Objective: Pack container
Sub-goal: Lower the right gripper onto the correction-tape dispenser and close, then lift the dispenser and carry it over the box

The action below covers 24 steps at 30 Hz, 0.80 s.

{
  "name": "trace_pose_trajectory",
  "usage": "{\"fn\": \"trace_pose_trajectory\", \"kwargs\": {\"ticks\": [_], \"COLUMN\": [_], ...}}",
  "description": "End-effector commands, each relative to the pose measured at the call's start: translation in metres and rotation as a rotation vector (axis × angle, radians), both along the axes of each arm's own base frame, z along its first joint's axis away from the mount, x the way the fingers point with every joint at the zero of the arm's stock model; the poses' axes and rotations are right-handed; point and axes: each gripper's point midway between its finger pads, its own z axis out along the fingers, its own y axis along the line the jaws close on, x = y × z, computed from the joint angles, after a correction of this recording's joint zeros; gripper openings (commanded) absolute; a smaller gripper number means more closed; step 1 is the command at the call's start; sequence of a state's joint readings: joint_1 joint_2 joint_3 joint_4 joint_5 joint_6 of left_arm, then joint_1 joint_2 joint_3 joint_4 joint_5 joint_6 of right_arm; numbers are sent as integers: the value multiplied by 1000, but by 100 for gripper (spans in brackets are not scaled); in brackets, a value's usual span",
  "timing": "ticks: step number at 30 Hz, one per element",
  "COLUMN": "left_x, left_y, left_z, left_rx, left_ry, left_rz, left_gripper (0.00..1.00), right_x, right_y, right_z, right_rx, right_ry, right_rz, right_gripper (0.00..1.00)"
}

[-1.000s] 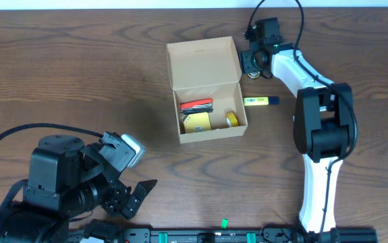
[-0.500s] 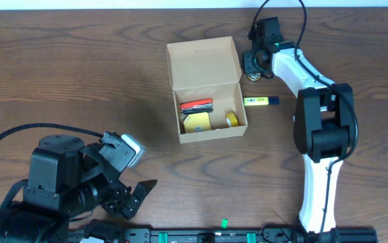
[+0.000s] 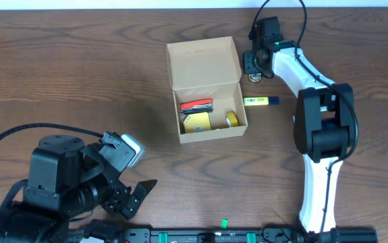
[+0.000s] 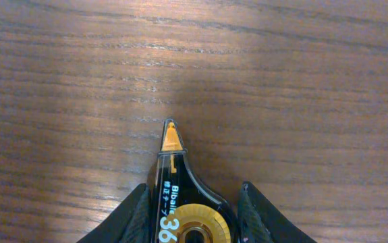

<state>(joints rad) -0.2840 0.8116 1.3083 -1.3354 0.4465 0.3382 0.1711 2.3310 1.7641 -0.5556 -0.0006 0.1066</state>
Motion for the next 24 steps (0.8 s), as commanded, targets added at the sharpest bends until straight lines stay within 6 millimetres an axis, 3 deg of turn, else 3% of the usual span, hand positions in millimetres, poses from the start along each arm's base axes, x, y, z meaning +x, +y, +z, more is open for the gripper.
{"fn": "trace_pose_trajectory", "kwargs": {"ticks": [1,13,20,24], "left_x": [-2,-2,-2,-2], "left_y": [-2,-2,-2,-2], "left_z": [6,6,6,6], "left_rx": [-13,-13,-13,-13], "left_ry": [-14,-14,-14,-14], "left_rz": [-11,-11,-12,-11], "left_gripper": [95,95,95,95], "right_x": [3,-1,-25,-46], "right_y": [-6,-11,-16,-3], "right_z": [18,78,120,156], "right_rx": [9,-3,-20,-1], "right_ry": [-25,-93,-84,-99], "right_rz": [-22,-35,-39,-6], "right_gripper": [1,1,1,1]}}
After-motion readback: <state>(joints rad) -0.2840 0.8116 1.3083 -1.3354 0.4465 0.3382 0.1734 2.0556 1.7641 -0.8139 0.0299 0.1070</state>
